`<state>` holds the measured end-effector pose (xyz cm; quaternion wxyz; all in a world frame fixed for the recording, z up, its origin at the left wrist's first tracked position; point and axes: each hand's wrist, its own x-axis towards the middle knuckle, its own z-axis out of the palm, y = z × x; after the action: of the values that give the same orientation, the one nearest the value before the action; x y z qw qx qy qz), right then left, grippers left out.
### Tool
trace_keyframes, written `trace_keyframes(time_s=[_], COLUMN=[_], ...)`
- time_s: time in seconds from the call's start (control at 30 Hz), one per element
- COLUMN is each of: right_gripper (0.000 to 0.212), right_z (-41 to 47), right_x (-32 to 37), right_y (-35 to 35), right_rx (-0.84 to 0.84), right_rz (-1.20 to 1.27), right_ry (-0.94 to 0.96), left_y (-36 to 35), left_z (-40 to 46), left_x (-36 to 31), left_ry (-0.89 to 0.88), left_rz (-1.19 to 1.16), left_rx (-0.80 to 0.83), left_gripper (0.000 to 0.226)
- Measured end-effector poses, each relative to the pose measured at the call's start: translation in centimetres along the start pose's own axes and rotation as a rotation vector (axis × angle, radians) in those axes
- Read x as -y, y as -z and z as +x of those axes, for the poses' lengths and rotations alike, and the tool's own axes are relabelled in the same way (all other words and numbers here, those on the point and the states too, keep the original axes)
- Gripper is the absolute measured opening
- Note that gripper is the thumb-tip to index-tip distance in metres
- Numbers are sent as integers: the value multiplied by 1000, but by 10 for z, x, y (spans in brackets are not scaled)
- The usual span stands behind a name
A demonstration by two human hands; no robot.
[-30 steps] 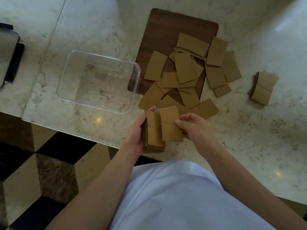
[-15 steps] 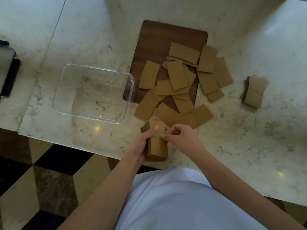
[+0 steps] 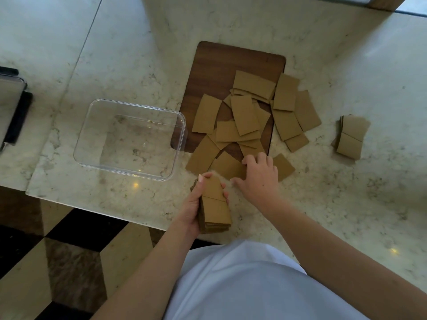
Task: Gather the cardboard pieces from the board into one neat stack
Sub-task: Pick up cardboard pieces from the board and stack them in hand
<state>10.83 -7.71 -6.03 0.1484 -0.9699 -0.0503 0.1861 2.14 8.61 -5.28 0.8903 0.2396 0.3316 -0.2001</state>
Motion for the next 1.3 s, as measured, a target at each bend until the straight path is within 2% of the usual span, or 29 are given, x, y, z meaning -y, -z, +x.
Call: trace_keyframes(time_s=[0.13,0.23,0.37,0.53,0.6,0.67,0.73,0.83,0.97,1.03,1.2,1.3], right_gripper=[53,51,28,6,13,11,3,9,6,4,30,24], right_z=[2,-1,-5,-17,-22,-27,-31,-37,-39,-39,-37,-37], right_x=[0,-2,-15,-27,-26,-26,-22,-25,-31,-37,-41,-43], right_y=[-2,-3,-2,9,14,18,18,19,22,24,33,34], right_rx=[-86,43,139,256,290,293,296,285,313,344,347,319], right_rz=[-34,182,469,704,834,902,906,946,966,1024,1033,1027], right_ry=[59,-19,-151,-249,-302,-319,-314,-329,-365,-393,-435,-478], left_y=[1,-1,-4,-8,-11,-17,-23,-35,-41,-42,-51,-55], left_z=[1,1,0,1,2,3,4,6,5,5,7,6], left_x=[-2,-2,-1,2,3,6,8,19,25,28,37,42], left_ry=[20,43,52,55,52,60,56,40,26,35,35,49], left_rz=[3,20,25,53,78,125,245,379,477,503,491,488], left_rx=[-58,-95,-97,-116,-120,-94,-79,-84,-83,-75,-99,-76], left_gripper=[30,28,27,31,35,35,30,26,22,23,22,22])
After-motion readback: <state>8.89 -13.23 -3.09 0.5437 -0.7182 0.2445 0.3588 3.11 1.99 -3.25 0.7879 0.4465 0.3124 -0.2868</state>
